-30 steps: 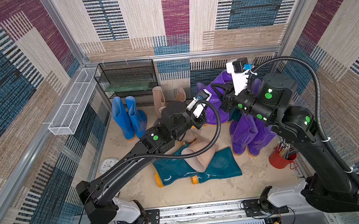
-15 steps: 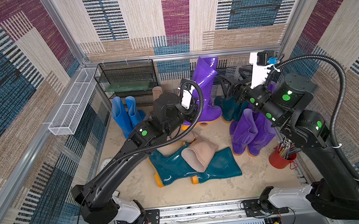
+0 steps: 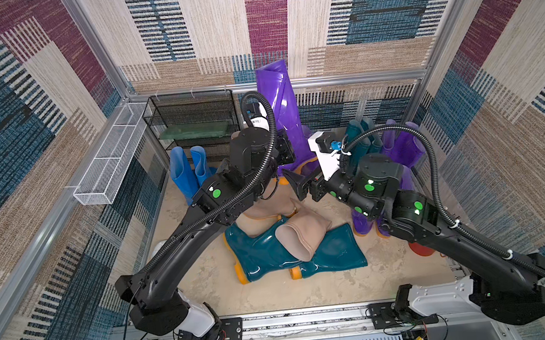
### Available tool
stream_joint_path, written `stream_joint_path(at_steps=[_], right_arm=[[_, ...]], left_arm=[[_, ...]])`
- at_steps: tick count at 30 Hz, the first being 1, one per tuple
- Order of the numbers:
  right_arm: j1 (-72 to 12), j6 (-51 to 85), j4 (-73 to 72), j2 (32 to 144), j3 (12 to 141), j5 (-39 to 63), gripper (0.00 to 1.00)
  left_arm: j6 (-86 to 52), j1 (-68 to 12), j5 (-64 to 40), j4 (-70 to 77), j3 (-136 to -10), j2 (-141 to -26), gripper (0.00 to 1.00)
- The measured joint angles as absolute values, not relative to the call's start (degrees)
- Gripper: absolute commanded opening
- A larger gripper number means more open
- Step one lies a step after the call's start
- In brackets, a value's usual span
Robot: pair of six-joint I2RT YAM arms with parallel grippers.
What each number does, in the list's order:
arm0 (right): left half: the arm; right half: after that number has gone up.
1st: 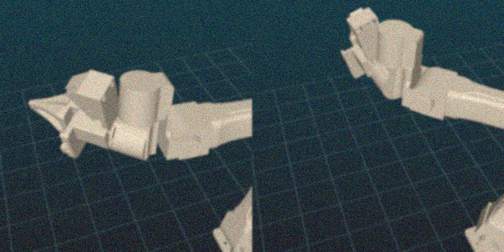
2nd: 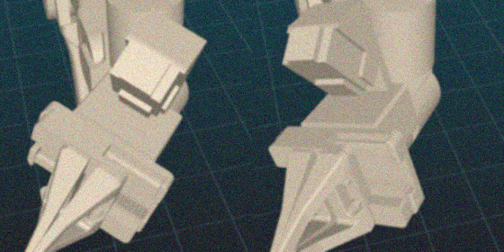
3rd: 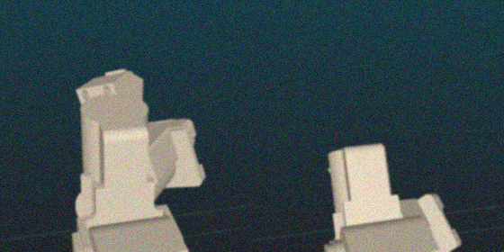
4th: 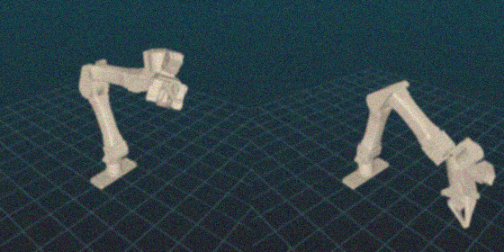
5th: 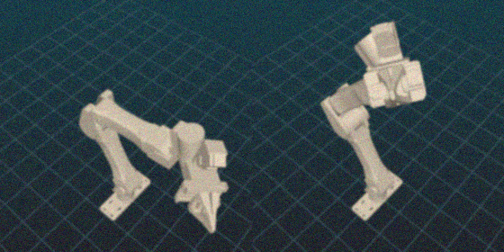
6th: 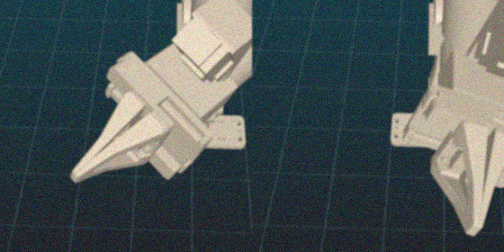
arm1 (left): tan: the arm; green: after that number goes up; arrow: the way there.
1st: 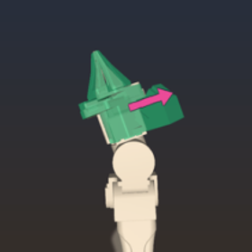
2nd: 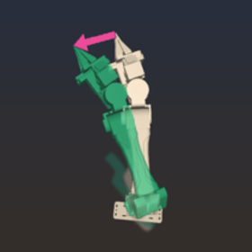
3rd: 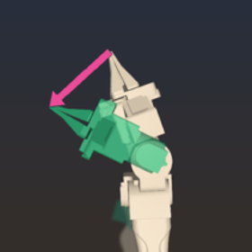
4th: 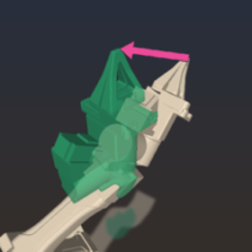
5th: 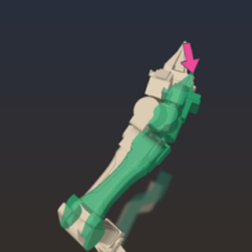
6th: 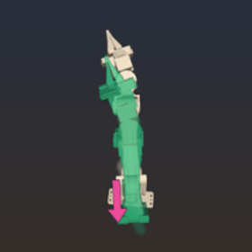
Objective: Match and arrange rain boots in pairs
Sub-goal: Pick up the rain boot at the center of the board.
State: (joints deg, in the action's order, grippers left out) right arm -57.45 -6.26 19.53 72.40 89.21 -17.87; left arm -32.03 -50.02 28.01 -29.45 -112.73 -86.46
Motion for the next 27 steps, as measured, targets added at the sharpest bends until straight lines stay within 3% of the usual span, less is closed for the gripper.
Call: stream_joint_path(at_steps=[10, 25, 27], right_arm=[[-59.6, -7.6, 16.6, 77.0, 87.4, -22.3, 0.95], [-61.1, -2.3, 12.7, 85.0, 89.3, -39.7, 0.99], [-60.7, -0.6, 14.1, 86.3, 91.2, -41.8, 0.92]], left_arm=[[-38.0, -49.5, 30.1, -29.2, -109.3, -85.6, 0.00], [-42.4, -48.6, 33.0, -24.3, -101.7, -83.1, 0.00], [-43.4, -48.4, 34.4, -22.7, -100.9, -82.5, 0.00]])
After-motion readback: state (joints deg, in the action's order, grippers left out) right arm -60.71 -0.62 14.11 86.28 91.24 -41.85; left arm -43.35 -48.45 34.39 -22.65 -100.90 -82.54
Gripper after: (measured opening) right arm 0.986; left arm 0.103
